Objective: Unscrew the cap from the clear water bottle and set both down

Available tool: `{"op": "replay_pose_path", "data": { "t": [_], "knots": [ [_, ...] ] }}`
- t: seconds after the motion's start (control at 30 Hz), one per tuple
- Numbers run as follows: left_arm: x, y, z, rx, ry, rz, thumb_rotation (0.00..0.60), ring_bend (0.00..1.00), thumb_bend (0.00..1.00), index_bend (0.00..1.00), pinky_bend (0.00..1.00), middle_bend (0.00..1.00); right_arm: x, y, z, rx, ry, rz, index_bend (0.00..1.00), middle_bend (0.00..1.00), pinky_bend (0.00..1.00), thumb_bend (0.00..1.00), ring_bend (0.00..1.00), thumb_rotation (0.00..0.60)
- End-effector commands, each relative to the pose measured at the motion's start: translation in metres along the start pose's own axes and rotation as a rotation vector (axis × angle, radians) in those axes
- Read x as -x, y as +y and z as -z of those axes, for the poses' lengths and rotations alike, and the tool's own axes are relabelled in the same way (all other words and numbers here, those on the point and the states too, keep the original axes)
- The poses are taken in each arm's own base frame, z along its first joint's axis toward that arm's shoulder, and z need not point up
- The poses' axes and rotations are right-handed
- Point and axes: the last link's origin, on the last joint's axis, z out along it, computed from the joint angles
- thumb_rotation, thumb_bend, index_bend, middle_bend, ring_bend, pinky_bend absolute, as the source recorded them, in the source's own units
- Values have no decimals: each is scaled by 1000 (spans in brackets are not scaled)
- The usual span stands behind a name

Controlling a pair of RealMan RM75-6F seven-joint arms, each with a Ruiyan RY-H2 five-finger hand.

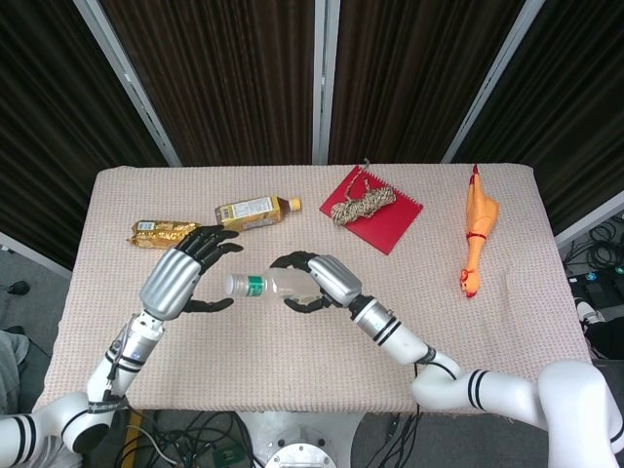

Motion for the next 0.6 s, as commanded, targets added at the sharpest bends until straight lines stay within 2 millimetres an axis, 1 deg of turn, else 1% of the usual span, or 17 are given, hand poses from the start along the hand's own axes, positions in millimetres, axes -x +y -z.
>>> {"op": "replay_pose_path", "data": {
  "t": [0.03, 0.6],
  "knots": [
    [1, -1, -1, -4, 0, -4, 600, 98, 0, 251, 165, 170, 0, 0, 0, 0, -1, 0, 385, 389, 303, 348, 227, 600],
    [-3, 8, 0, 31, 10, 1, 600, 99, 0, 254, 165, 170, 2, 1, -2, 5, -2, 7, 385, 389, 304, 348, 227, 600]
  ]
}}
